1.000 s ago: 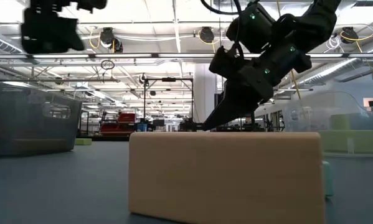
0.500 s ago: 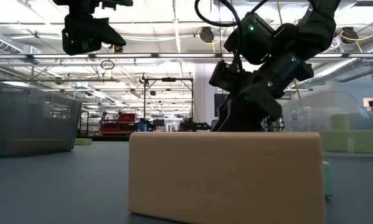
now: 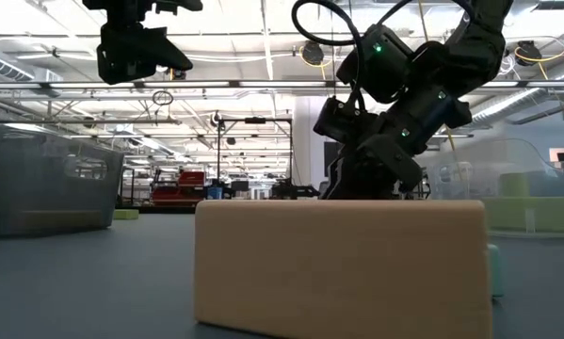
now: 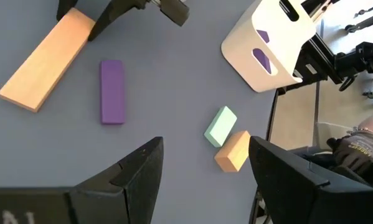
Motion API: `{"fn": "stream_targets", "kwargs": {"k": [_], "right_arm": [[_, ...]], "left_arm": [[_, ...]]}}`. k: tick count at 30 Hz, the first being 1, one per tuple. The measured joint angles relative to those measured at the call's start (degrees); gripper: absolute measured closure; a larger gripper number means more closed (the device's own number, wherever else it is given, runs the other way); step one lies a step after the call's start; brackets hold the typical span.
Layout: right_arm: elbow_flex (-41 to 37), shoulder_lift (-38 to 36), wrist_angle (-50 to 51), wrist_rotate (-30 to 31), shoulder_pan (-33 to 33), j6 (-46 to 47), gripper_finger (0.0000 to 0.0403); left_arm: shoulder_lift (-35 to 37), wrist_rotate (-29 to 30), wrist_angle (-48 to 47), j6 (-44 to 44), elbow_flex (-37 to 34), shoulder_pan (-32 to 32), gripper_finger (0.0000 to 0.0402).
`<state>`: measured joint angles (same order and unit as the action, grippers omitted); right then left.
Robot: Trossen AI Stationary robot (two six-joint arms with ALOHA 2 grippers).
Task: Sort & place blocks by color
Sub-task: Put the top brown block into the black bin
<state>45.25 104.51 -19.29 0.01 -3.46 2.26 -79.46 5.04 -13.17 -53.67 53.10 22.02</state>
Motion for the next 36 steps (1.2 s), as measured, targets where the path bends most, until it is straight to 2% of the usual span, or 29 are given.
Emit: {"fn": "stream_targets", "kwargs": {"k": [7, 12, 21, 24, 30, 32, 36], "right_arm": [[-0.2, -2.0, 1.4, 0.3, 1.1, 0.0, 0.0292], [-0.2, -9.3, 1.1, 6.6, 3.0, -3.1, 0.0292], [-0.2, -24.7, -1.9, 16.4, 4.6, -11.7, 0.0292], [-0.2, -28.1, -4.7, 16.7, 4.6, -15.2, 0.0292], [-0.1, -30.9, -10.7, 16.5, 4.6, -25.3, 0.0292], [-0.1, -30.9, -12.0, 16.8, 4.5, -29.6, 0.0292], [-0.1, -30.1, -12.0, 21.7, 4.5, -36.6, 0.0292]], "left_arm": [[0.0, 0.0, 0.0, 0.0, 0.0, 0.0, 0.0165], [0.0, 2.0, -0.1, 1.7, 0.0, 0.0, 0.0165], [0.0, 14.6, 0.0, 6.1, 0.0, -0.8, 0.0165], [0.0, 20.3, 0.2, 7.7, 0.0, -1.7, 0.0165], [0.0, 28.1, 3.7, 11.4, 0.0, -4.1, 0.0165], [0.0, 29.0, 7.2, 13.9, 0.0, -5.1, 0.0165], [0.0, 29.5, 18.0, 22.1, 0.0, -7.3, 0.0165]]}}
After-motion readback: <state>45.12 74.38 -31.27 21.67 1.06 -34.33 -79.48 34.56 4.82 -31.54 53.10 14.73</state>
